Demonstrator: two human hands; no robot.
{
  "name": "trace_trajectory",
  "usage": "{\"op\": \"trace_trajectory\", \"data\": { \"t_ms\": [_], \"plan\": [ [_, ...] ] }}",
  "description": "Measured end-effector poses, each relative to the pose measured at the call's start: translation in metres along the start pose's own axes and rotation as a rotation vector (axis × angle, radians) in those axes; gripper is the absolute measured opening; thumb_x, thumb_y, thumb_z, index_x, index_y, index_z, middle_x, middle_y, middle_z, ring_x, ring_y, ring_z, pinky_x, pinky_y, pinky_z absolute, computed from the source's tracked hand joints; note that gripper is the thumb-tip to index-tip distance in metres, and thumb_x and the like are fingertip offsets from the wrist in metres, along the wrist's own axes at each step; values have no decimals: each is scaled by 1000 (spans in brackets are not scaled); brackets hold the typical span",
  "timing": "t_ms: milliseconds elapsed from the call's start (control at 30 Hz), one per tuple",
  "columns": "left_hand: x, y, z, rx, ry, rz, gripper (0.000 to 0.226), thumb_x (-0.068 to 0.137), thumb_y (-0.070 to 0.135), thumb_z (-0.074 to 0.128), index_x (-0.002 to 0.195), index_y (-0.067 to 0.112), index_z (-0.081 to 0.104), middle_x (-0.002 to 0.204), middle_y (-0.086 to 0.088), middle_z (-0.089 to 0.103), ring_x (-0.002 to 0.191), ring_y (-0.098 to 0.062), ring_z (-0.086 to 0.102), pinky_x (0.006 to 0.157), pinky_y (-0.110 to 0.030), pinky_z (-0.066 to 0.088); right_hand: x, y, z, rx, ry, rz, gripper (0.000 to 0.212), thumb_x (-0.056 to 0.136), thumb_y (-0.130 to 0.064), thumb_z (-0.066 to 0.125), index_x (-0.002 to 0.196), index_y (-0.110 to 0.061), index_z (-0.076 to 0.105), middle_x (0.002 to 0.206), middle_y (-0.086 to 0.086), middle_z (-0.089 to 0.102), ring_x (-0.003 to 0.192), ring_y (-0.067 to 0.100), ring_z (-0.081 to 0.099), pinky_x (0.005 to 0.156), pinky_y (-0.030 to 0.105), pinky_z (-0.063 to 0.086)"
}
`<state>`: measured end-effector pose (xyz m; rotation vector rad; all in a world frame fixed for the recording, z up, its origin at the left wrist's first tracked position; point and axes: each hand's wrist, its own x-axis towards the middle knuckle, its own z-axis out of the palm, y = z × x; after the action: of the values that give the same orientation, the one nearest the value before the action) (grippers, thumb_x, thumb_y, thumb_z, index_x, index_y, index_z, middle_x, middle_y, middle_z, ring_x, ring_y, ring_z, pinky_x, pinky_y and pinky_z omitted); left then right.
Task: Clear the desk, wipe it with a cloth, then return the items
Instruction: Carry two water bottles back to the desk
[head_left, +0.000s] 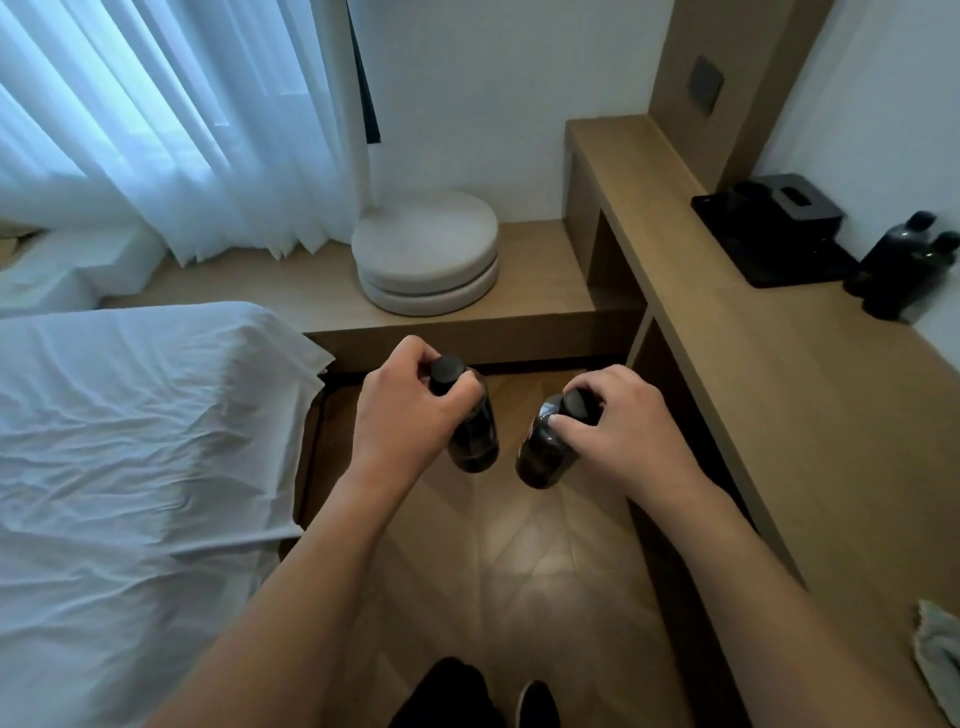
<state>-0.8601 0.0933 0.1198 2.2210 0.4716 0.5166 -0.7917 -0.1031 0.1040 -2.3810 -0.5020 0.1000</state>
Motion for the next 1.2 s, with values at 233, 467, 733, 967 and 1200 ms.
{"op": "trace_trajectory", "data": {
  "t_ms": [233,467,733,967,1200],
  "plan": [
    [108,-32,17,-23,11,-2,22,82,29,74,83,18,55,65,9,52,59,5,51,52,-7,39,117,-7,24,-11,-9,-18,29,83,-28,75,110,-23,65,101,-11,52,90,6,52,75,15,43],
    [266,-72,12,-7,-4,51,24,79,32,75,79,26,51,60,12,51,57,2,52,52,-10,37,269,-40,54,-56,5,-30,33,84,-28,75,115,-21,65,105,-9,54,96,7,53,81,17,45],
    [411,-95,14,15,8,59,22,80,32,75,85,18,58,61,10,54,61,3,53,52,-13,38,398,-68,73,-10,28,-26,28,87,-27,73,113,-22,65,104,-10,53,95,5,51,82,16,41],
    [520,-125,47,-12,-24,30,22,81,29,75,81,19,55,59,10,50,53,1,49,51,-9,39,520,-56,98,0,-20,3,27,87,-30,72,112,-23,65,106,-9,54,96,7,53,82,18,44],
    [658,-126,82,9,-48,26,25,83,24,76,78,19,52,55,10,48,52,1,49,52,-10,41,670,-37,107,-1,-55,19,28,87,-32,72,112,-23,64,105,-9,53,95,7,51,76,17,38]
  ]
}}
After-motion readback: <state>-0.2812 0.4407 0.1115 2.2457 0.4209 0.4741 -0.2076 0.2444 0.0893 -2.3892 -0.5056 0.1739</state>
